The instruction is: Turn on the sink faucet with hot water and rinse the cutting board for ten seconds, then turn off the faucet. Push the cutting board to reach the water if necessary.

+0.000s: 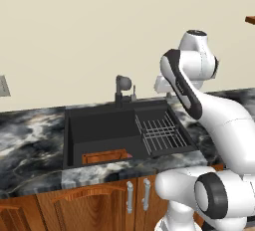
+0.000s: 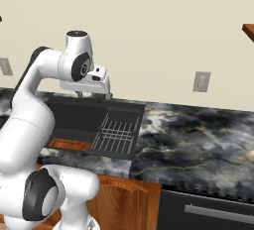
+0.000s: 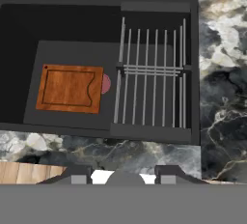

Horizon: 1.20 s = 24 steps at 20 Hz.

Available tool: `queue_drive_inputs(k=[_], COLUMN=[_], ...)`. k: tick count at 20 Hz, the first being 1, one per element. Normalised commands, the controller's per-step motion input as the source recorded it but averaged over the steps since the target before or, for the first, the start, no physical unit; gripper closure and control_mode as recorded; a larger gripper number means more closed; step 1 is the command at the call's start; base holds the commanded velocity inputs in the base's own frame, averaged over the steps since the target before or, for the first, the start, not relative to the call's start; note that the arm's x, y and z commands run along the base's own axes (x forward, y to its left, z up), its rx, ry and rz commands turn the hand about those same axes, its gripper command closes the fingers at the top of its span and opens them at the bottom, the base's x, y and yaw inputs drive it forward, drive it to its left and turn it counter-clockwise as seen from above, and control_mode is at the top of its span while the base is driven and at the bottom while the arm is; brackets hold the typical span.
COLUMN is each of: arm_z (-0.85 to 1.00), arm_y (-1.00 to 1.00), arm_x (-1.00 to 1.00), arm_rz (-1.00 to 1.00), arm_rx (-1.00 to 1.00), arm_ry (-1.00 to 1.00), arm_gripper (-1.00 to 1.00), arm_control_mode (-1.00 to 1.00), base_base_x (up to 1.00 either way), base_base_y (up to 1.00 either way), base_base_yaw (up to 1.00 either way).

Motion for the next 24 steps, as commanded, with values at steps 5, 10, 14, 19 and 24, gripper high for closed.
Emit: queue_drive_inputs(k=[5,10,14,19,24], arm_z=[-0.04,-0.06,-0.2,-0.23,-0.17], arm_y=[-0.17,-0.43,-0.34,-0.16,-0.02], arm_x=[0.18,0.32,0.24,0.33,0.25], arm_rz=[0.05,0.14,0.23,0.34,0.36], arm_rx=[0.05,0.21,0.18,0.09,0.05], arm_ry=[0.0,-0.02,-0.16,-0.27,-0.32], arm_gripper=[-1.0,-1.0,-1.0,-1.0,-1.0], arm_control_mode=[-1.0,-1.0,-1.0,-1.0,-1.0], base_base_x=[0.0,0.0,0.0,0.0,0.0], base_base_y=[0.0,0.0,0.0,0.0,0.0], base_base_yaw=[0.0,0.0,0.0,0.0,0.0])
